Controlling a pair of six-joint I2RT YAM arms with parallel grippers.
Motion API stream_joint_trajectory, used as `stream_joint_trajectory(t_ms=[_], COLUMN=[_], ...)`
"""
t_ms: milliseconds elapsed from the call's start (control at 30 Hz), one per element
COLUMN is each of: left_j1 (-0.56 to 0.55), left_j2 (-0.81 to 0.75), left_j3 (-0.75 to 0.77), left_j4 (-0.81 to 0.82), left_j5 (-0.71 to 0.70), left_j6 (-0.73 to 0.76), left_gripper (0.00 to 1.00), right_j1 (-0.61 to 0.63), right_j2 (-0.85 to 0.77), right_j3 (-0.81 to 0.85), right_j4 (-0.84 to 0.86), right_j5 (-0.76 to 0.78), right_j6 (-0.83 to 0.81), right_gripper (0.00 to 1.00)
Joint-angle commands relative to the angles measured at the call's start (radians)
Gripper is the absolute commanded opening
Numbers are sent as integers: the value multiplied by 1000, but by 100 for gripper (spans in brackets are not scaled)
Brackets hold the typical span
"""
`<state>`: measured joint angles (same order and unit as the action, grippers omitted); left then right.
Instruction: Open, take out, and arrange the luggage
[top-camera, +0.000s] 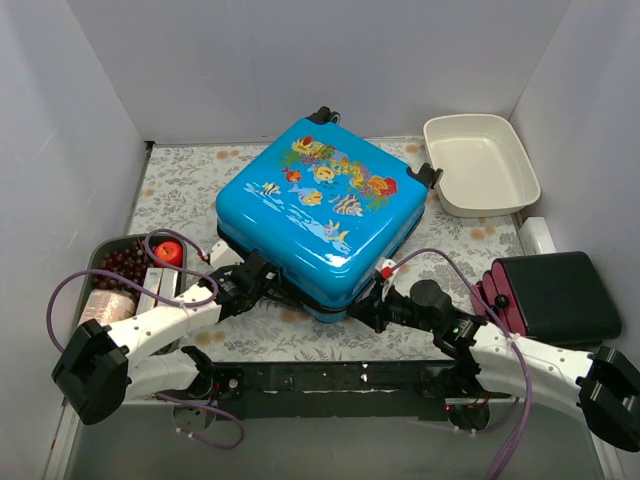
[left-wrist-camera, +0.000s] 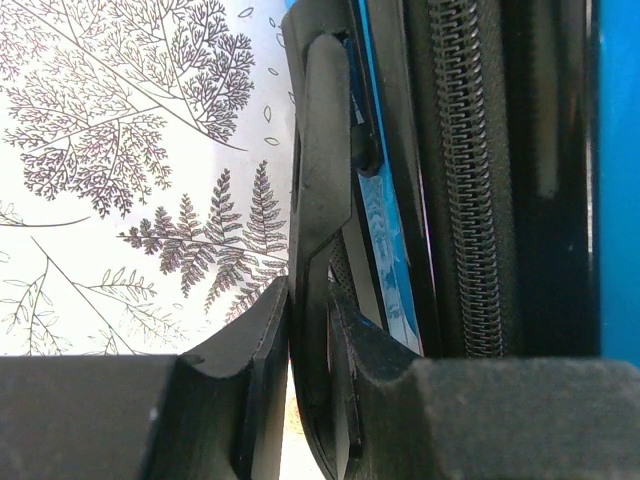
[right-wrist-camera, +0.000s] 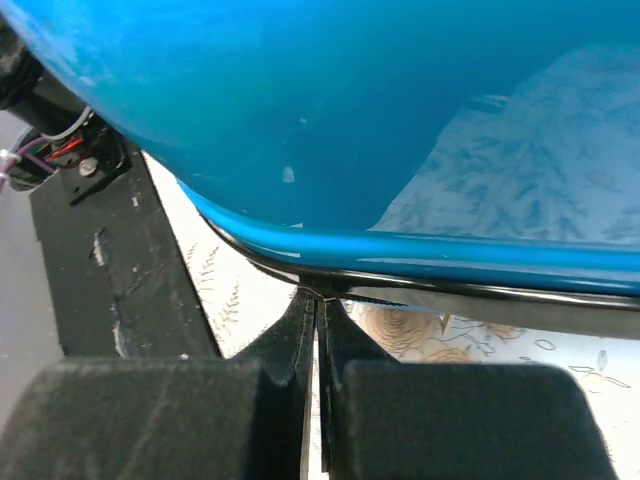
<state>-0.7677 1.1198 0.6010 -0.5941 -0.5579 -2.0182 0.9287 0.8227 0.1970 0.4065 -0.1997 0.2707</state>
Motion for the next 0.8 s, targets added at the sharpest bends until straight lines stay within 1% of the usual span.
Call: stream_joint_trajectory(t_ms=[0,133,167,200,233,267,367,467,500,600,633,700,733,767], left_j1=[-45,-47,-47,-47,-47,-47,-47,-51,-54,-71,-87,-119,-130,-140], left_j2=[11,14,17,17,18,23,28,23,20,9,5,0,-2,1], left_j3=[-23,-21,-20,-18,-17,-12,-7,-4,-3,-1,0,-4,-4,-6], left_j4=[51,22,14,4,1,-6,-13,-9,-9,-9,-9,-4,2,8], left_j5=[176,153,147,138,135,131,131,141,142,151,150,138,135,135], left_j6=[-54,-91,-99,-105,-108,-114,-117,-117,-117,-122,-126,-152,-158,-166], left_gripper=[0,0,0,0,0,0,0,0,0,0,0,0,0,0], right_j1=[94,119,119,119,119,119,119,124,125,169,218,277,342,378], right_j2=[-11,-33,-42,-52,-83,-101,-163,-157,-145,-58,-45,-5,6,19], right_j3=[59,182,203,232,239,242,223,199,196,214,226,246,257,286], right_j4=[-52,-231,-323,-362,-398,-482,-529,-431,-358,-304,-279,-252,-229,-221], right_j5=[-138,-100,-90,-84,-61,-49,-1,-17,-27,-3,53,110,194,268], right_j6=[84,96,108,134,151,166,168,142,121,93,87,70,71,70], right_gripper=[1,1,1,1,1,1,1,1,1,1,1,1,1,1])
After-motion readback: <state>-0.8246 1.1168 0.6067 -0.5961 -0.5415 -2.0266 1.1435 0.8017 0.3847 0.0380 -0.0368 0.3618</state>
